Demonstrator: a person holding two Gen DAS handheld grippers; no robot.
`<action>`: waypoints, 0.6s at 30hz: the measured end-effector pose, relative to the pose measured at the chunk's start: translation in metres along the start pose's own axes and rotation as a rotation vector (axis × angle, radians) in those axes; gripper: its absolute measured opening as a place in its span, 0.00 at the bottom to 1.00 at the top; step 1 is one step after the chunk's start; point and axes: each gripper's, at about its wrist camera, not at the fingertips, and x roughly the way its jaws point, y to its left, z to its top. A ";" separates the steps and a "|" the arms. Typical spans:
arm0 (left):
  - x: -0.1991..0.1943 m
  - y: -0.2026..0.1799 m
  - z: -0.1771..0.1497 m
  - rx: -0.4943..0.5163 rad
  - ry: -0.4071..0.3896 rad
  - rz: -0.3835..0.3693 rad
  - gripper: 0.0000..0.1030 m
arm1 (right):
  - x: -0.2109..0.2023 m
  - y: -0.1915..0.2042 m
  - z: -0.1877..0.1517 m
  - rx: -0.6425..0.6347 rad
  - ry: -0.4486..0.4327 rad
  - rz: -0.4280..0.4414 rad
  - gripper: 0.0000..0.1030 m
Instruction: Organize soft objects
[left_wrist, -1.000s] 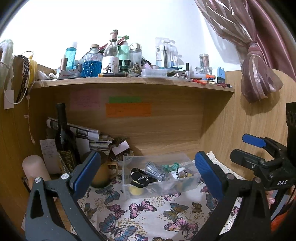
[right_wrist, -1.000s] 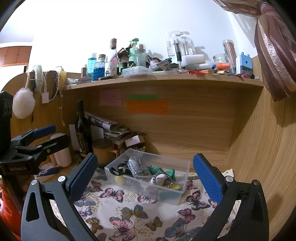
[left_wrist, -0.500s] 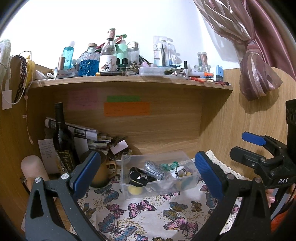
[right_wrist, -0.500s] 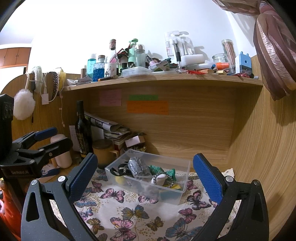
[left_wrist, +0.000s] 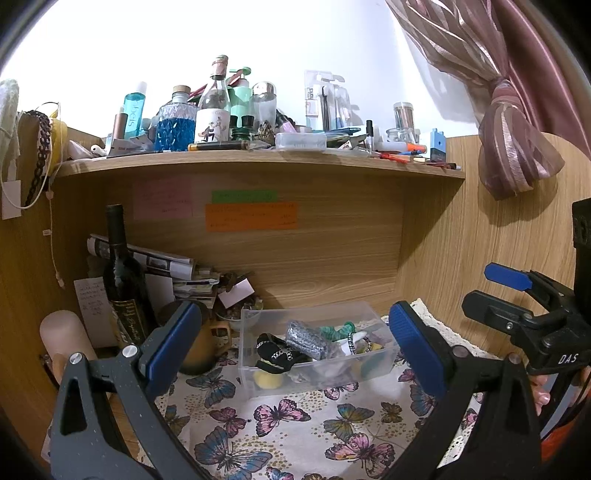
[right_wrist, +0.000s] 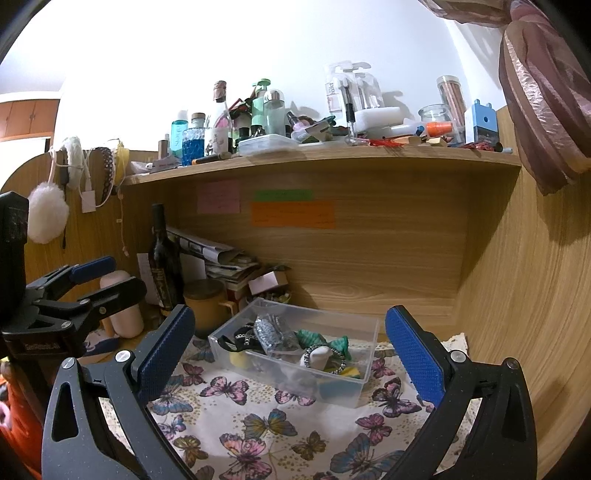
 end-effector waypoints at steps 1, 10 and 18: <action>0.000 0.000 0.000 0.000 0.001 0.000 1.00 | 0.000 0.000 0.000 0.000 0.000 0.000 1.00; 0.000 -0.004 0.001 0.003 0.004 0.002 1.00 | 0.000 0.000 0.000 0.001 0.000 -0.001 1.00; 0.005 -0.003 0.001 -0.001 0.013 -0.013 1.00 | 0.001 0.000 0.000 0.000 0.000 -0.003 1.00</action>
